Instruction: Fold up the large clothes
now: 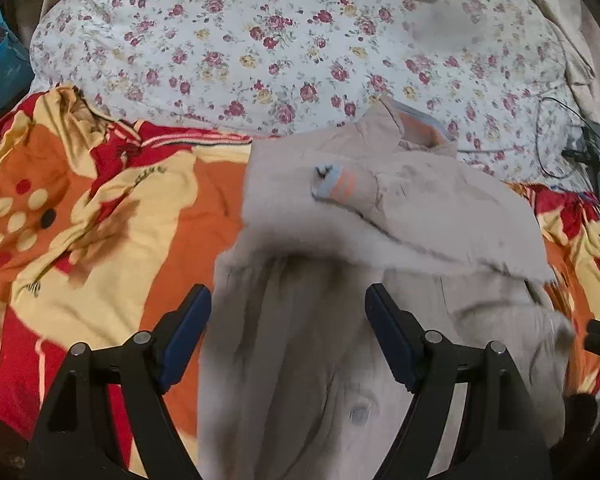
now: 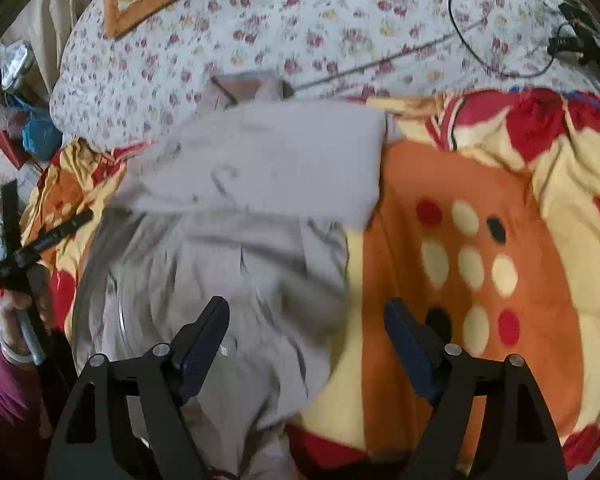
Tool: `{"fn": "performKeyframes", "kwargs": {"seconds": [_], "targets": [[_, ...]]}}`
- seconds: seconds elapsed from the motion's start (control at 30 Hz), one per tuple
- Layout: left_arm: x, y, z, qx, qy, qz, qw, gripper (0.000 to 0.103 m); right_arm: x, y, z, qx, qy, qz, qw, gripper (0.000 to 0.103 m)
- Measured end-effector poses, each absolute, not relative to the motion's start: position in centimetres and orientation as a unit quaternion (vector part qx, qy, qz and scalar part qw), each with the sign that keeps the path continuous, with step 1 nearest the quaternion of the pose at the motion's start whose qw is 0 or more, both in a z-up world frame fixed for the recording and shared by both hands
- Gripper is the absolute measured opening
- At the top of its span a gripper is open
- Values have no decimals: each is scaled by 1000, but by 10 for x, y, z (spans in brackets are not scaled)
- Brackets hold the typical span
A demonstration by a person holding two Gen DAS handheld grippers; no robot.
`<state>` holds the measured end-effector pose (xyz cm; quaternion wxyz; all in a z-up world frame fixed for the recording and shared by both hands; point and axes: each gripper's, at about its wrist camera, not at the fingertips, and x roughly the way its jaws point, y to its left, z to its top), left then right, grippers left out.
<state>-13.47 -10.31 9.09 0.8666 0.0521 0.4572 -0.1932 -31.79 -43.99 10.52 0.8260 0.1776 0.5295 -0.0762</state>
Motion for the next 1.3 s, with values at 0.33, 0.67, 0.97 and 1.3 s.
{"fn": "performKeyframes", "kwargs": {"seconds": [0.33, 0.67, 0.97, 1.3], "targets": [[-180, -39, 66, 13, 502, -187, 844, 79, -319, -408, 55, 180, 528, -50, 828, 3], [-209, -8, 46, -7, 521, -177, 835, 79, -361, -403, 69, 148, 527, -39, 836, 5], [-230, -9, 44, 19, 528, -178, 830, 79, -386, -413, 85, 217, 491, -21, 844, 65], [-249, -15, 37, 33, 542, -180, 820, 79, -400, -410, 76, 213, 511, -10, 832, 74]]}}
